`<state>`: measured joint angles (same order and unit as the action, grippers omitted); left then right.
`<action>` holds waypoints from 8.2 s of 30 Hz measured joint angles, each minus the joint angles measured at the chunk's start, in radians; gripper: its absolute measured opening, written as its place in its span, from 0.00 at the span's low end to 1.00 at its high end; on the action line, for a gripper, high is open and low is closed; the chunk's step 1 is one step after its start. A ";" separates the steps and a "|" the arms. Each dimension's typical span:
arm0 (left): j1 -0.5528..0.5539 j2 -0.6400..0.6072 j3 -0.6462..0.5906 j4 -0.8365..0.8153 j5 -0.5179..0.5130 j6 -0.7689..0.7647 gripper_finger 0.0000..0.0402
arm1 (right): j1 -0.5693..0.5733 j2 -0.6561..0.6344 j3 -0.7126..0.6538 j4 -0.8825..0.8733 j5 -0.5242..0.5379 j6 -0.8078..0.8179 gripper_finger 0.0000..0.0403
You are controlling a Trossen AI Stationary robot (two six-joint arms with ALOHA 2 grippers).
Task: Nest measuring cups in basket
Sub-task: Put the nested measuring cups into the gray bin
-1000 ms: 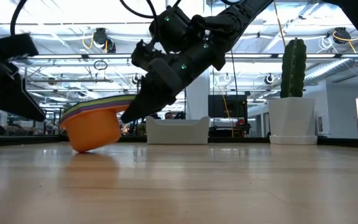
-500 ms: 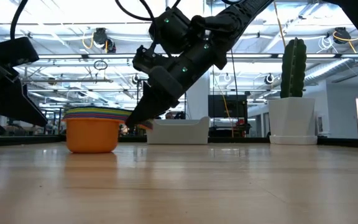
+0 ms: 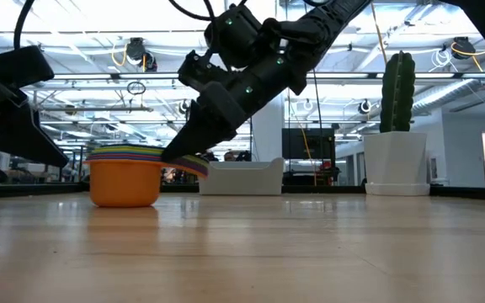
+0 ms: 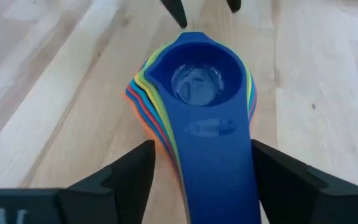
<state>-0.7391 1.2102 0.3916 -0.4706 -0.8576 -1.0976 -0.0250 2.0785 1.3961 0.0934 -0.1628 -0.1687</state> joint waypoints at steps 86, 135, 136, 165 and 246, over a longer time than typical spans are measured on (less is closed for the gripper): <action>0.106 0.000 0.000 0.132 0.022 0.188 0.59 | 0.033 0.027 -0.055 0.095 0.067 -0.020 0.42; 0.218 -0.150 -0.203 0.437 0.137 0.354 0.52 | -0.043 0.009 -0.055 0.049 0.056 -0.083 0.38; 0.231 -0.150 -0.222 0.472 0.154 0.367 0.49 | -0.043 0.009 -0.055 0.049 0.057 -0.083 0.38; 0.480 -0.150 -0.272 0.875 0.316 0.786 0.26 | -0.092 -0.044 -0.055 -0.001 0.062 -0.121 0.38; 0.695 -0.328 -0.270 0.908 0.280 1.160 0.26 | -0.258 -0.129 -0.055 0.154 0.711 -0.631 0.05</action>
<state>-0.0441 0.8818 0.1211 0.4374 -0.5774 0.0620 -0.2832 1.9491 1.3407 0.2476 0.5477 -0.7999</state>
